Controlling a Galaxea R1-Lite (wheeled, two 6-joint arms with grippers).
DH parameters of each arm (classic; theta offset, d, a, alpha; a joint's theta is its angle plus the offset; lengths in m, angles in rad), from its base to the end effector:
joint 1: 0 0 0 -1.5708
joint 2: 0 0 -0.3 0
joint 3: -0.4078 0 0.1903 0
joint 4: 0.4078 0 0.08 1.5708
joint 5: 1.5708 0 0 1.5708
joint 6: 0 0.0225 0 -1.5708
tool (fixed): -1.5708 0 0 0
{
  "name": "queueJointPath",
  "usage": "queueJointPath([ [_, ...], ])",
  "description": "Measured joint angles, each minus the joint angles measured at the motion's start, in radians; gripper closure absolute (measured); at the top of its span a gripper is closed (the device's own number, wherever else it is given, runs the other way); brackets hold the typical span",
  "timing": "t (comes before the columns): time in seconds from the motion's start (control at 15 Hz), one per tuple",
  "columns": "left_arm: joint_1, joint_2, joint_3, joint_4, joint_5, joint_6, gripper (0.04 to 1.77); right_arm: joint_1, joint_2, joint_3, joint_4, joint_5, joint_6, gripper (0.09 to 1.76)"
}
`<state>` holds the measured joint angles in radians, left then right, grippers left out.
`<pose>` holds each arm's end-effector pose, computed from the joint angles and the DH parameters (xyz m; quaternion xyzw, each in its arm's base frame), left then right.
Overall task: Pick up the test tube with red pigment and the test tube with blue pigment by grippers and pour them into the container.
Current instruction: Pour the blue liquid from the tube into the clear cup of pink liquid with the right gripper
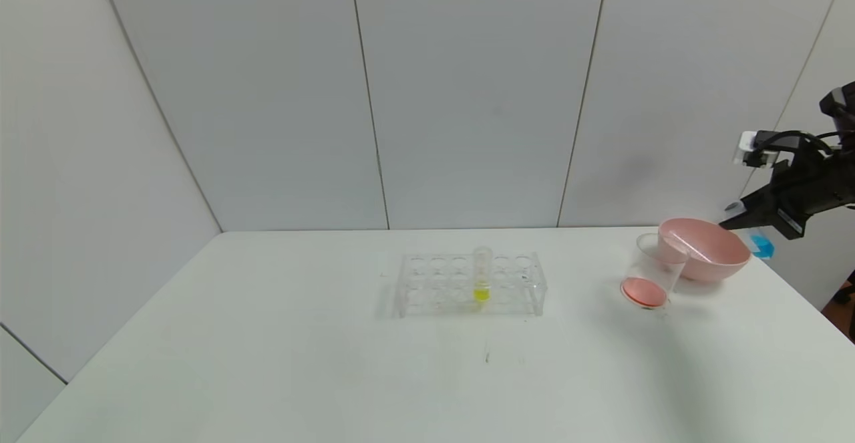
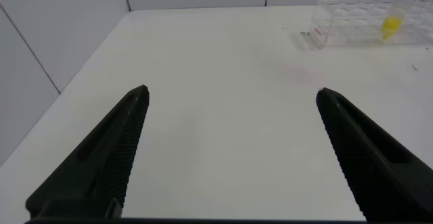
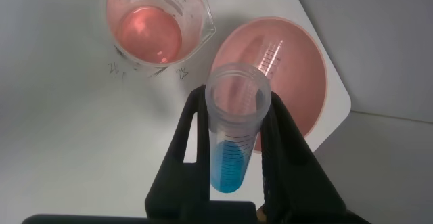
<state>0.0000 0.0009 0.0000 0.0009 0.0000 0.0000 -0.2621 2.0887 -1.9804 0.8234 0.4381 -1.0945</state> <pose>-0.0227 0.0000 0.0754 0.0000 0.0009 0.0000 1.0000 0.3794 -0.0919 0.2362 -0.3315 0.3195 0.2866 0.8402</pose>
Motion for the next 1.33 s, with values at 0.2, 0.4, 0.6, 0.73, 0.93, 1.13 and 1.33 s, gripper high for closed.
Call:
queueJointPath([
  [0.2, 0.0, 0.0, 0.0, 0.0, 0.0, 0.0, 0.05, 0.048, 0.039, -0.017, -0.029, -0.064, -0.006, 1.35],
  [0.4, 0.0, 0.0, 0.0, 0.001, 0.0, 0.0, 0.05, 0.087, 0.054, -0.02, -0.041, -0.131, -0.009, 1.35],
  [0.6, 0.0, 0.0, 0.0, 0.0, 0.0, 0.0, 0.05, 0.115, 0.057, -0.02, -0.049, -0.203, -0.044, 1.35],
  [0.73, 0.0, 0.0, 0.0, 0.0, 0.0, 0.0, 0.05, 0.137, 0.056, -0.02, -0.049, -0.246, -0.053, 1.35],
  [0.93, 0.0, 0.0, 0.0, 0.001, 0.0, 0.0, 0.05, 0.167, 0.055, -0.02, -0.046, -0.309, -0.069, 1.35],
  [1.13, 0.0, 0.0, 0.0, 0.0, 0.0, 0.0, 0.05, 0.203, 0.054, -0.02, -0.041, -0.409, -0.081, 1.35],
  [1.33, 0.0, 0.0, 0.0, 0.0, 0.0, 0.0, 0.05, 0.232, 0.054, -0.019, -0.038, -0.492, -0.095, 1.35],
])
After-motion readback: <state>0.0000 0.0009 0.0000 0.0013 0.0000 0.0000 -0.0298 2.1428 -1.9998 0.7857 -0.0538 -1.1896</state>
